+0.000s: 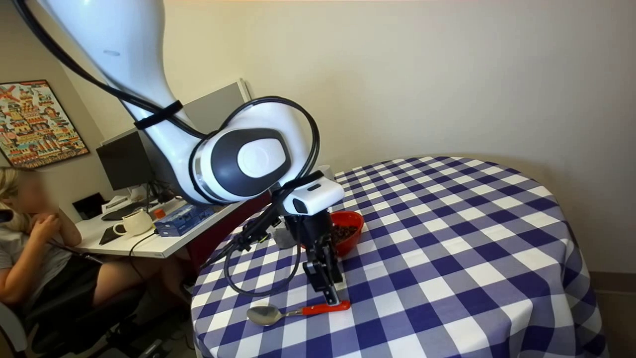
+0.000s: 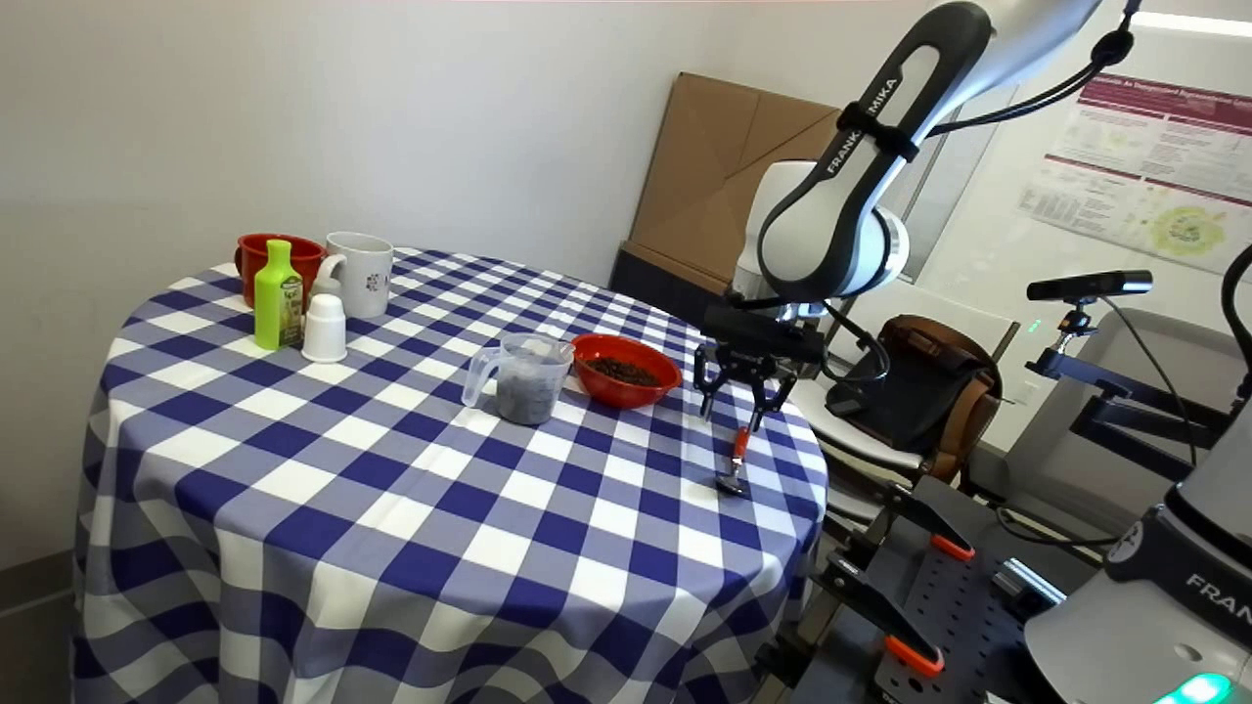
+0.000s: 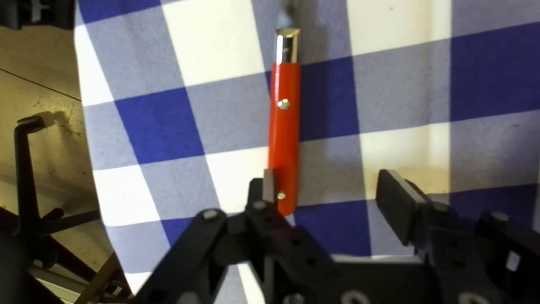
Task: Transfer a spoonful of contents from the orange bowl to the clear jar
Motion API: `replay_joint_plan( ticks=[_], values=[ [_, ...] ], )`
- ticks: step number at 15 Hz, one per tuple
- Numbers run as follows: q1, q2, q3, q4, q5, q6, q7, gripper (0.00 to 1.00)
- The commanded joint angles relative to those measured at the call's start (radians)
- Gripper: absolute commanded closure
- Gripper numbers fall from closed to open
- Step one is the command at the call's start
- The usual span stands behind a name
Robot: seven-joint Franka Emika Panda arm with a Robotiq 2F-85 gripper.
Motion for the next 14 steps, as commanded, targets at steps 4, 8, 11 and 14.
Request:
replay_joint_plan(
  ticks=[4,8,11,14],
  values=[
    [-0.047,-0.317,0.133,-0.065,0.171,-0.132,-0.343,0.0],
    [-0.024,-0.496,0.151,-0.036,0.18,-0.357,-0.53,0.0],
    [-0.009,-0.585,0.176,-0.003,0.184,-0.508,-0.651,0.0],
    [0.009,-0.644,0.198,0.033,0.178,-0.628,-0.765,0.0]
  ],
)
